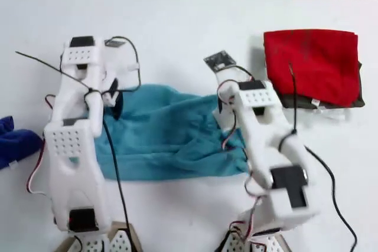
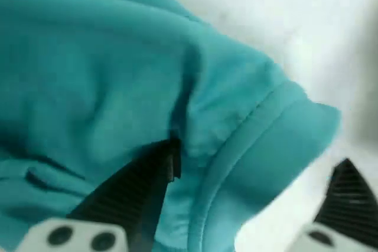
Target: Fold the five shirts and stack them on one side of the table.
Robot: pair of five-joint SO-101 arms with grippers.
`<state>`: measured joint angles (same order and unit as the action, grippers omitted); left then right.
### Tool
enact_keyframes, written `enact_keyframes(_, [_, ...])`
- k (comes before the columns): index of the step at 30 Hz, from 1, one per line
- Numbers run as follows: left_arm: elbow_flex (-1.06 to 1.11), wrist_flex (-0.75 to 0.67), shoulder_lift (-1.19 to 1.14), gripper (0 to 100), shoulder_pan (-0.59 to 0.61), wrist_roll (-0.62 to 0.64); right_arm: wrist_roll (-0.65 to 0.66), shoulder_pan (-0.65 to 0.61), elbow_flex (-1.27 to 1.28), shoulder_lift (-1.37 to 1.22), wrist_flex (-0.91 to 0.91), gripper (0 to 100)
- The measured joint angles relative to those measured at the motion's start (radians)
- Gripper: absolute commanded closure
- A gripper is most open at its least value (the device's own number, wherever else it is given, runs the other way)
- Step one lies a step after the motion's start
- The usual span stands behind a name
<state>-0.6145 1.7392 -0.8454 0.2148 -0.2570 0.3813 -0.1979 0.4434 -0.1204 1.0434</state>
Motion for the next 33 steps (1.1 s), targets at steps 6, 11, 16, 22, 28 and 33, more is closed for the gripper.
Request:
enact_keyframes(6, [-0.08, 0.006, -0.026, 97, -0.003, 0.0, 0.0, 0.003, -0.13, -0.141, 0.008, 98.5])
enact_keyframes(11, [-0.186, 0.006, -0.029, 97, -0.003, 0.0, 0.0, -0.002, -0.244, -0.143, 0.015, 97.9])
enact_keyframes(16, [-0.373, 0.026, -0.031, 97, -0.003, 0.0, 0.002, 0.043, -0.45, -0.143, 0.015, 97.9])
enact_keyframes(22, [-0.606, 0.026, -0.031, 97, 0.015, 0.064, 0.002, 0.097, -0.715, -0.143, 0.015, 97.8])
enact_keyframes(28, [-0.732, 0.029, -0.031, 97, 0.031, 0.077, 0.002, 0.097, -0.753, -0.146, 0.015, 96.4])
enact_keyframes(33, [-0.635, 0.031, -0.029, 97, 0.037, 0.052, 0.002, 0.121, -0.763, -0.221, 0.08, 69.5])
